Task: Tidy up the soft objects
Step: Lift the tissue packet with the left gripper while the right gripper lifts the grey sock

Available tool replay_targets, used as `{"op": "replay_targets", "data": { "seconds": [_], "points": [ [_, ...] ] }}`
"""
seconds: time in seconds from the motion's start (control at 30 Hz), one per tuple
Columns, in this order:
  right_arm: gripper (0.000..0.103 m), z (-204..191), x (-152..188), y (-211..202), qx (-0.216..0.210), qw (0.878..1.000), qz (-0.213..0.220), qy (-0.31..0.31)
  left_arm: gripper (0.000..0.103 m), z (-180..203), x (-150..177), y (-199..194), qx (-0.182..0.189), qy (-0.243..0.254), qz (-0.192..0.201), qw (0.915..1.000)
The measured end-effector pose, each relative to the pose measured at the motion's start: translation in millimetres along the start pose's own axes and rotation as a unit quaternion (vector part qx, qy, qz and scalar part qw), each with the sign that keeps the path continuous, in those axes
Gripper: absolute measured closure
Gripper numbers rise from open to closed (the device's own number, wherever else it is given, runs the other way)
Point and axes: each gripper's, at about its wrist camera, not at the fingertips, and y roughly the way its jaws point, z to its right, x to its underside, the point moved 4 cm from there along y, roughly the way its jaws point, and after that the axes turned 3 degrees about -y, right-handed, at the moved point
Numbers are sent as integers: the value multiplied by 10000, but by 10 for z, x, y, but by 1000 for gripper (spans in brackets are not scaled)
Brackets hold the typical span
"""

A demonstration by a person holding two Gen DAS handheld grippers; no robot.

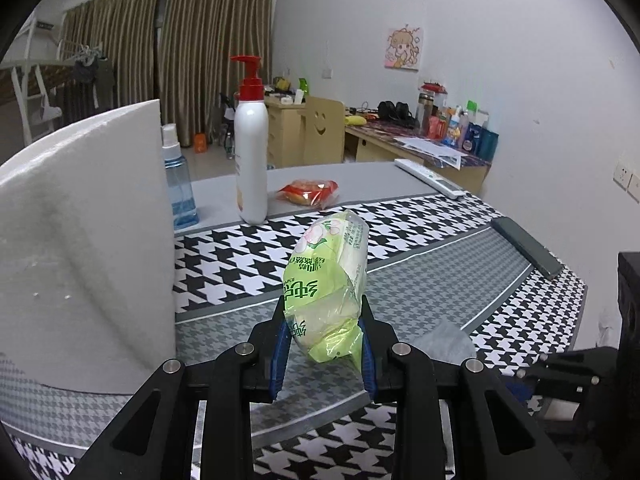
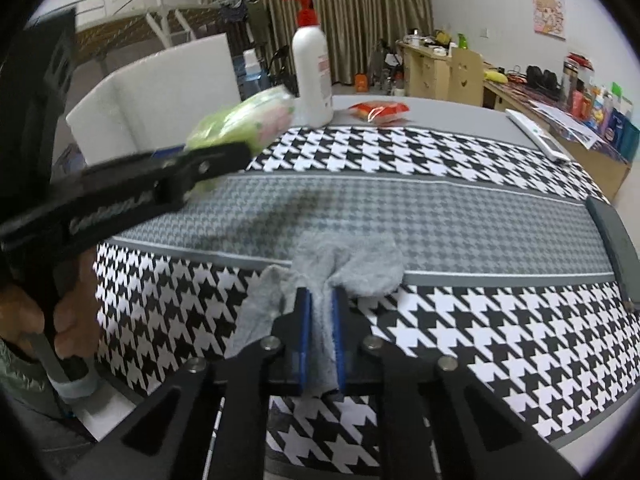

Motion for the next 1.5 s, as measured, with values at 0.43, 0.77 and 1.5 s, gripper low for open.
{"op": "replay_targets", "data": {
  "seconds": [0.43, 0.77, 1.5],
  "points": [
    [89, -63, -231, -236, 93, 9989, 458, 12, 72, -53, -34, -379, -40, 5, 359, 9993],
    [89, -42, -319, -334, 137, 9973, 716, 92, 72, -88, -32, -569, -77, 26, 526, 9986],
    [89, -147, -609, -527, 89, 9924, 1228, -49, 72, -238, -228, -844, -409, 117, 900, 9950]
  ]
}}
